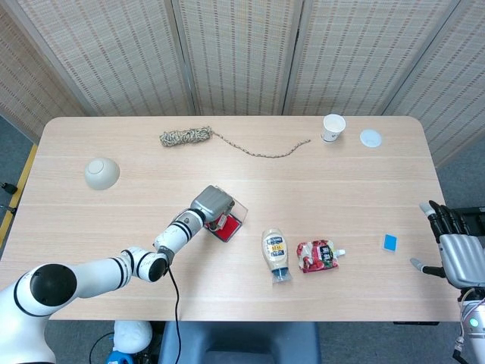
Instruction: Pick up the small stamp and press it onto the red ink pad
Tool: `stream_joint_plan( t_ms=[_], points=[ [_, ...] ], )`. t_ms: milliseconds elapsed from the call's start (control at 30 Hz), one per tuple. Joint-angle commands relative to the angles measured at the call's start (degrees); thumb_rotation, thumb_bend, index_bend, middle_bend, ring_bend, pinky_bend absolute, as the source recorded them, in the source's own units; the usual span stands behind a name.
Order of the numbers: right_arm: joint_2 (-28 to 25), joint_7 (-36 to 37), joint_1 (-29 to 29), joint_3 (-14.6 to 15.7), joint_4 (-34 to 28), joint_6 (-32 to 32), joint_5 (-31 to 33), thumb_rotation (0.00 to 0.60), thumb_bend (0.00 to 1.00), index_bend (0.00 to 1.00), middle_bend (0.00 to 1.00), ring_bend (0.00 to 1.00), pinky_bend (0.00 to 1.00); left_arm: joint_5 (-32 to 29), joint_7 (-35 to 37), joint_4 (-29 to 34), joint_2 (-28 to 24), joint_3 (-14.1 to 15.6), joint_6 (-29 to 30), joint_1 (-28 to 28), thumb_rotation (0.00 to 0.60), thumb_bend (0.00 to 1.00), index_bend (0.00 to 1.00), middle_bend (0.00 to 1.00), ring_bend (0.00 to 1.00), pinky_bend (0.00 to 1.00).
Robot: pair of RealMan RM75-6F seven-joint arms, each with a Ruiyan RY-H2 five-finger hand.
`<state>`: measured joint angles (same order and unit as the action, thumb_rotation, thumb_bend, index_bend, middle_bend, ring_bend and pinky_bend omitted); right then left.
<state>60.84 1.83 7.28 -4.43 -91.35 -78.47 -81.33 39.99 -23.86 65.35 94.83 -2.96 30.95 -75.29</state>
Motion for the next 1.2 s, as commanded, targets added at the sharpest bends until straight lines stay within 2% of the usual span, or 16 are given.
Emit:
stream_joint_plan(
  t_ms=[33, 200, 300, 533, 733, 1000, 1200],
  points=[
    [-0.06, 0.12, -0.11, 0.01, -0.07, -0.24, -0.15, 0.600, 0.11, 0.00, 0.00, 0.00, 0.00, 0.26, 0.30, 0.29, -0.20, -0.16, 0.22, 0.22, 0.600, 0.53, 0.77, 1.00, 0.84, 0.94],
    [-0.25, 0.43, -0.40, 0.11, -0.28, -0.96, -0.75, 0.600, 0.11, 0.00, 0.00, 0.00, 0.00, 0.66, -0.25, 2.71, -1.81, -0.06, 1.58, 0.46, 0.600, 0.53, 0.77, 1.00, 0.84, 0.94],
    [-0.37, 0.81, -0.52, 0.19, -0.34, -1.27, -1.16, 0.600, 0.11, 0.00, 0.00, 0.00, 0.00, 0.58, -1.89, 7.63, -4.94, 0.22, 4.21, 0.61, 0.600, 0.53, 0.77, 1.00, 0.84, 0.94],
    [-0.65, 1.42, -0.90, 0.81, -0.70, -2.23, -2.91, 0.600, 0.11, 0.00, 0.00, 0.00, 0.00, -3.27, -7.24, 24.26, -14.13, 1.04, 13.12, 1.52, 0.600, 0.53, 0.77, 1.00, 0.84, 0.94],
    [-0.77, 1.44, -1.20, 1.55, -1.11, -2.95, -4.62, 0.600, 0.11, 0.00, 0.00, 0.00, 0.00, -5.92, -10.79, 33.18, -17.83, 2.28, 19.12, 2.66, 0.600, 0.53, 0.77, 1.00, 0.84, 0.94],
    [-0.94, 1.62, -1.65, 2.19, -1.33, -3.87, -6.07, 0.600, 0.11, 0.00, 0.00, 0.00, 0.00, -3.15, -10.40, 38.21, -18.72, 3.32, 24.76, 6.83, 0.600, 0.53, 0.77, 1.00, 0.84, 0.94],
    [-0.91, 1.36, -1.84, 2.49, -1.46, -4.33, -6.80, 0.600, 0.11, 0.00, 0.00, 0.00, 0.00, -1.03, -7.66, 37.33, -17.28, 3.11, 24.11, 9.42, 0.600, 0.53, 0.77, 1.00, 0.84, 0.94]
  ],
)
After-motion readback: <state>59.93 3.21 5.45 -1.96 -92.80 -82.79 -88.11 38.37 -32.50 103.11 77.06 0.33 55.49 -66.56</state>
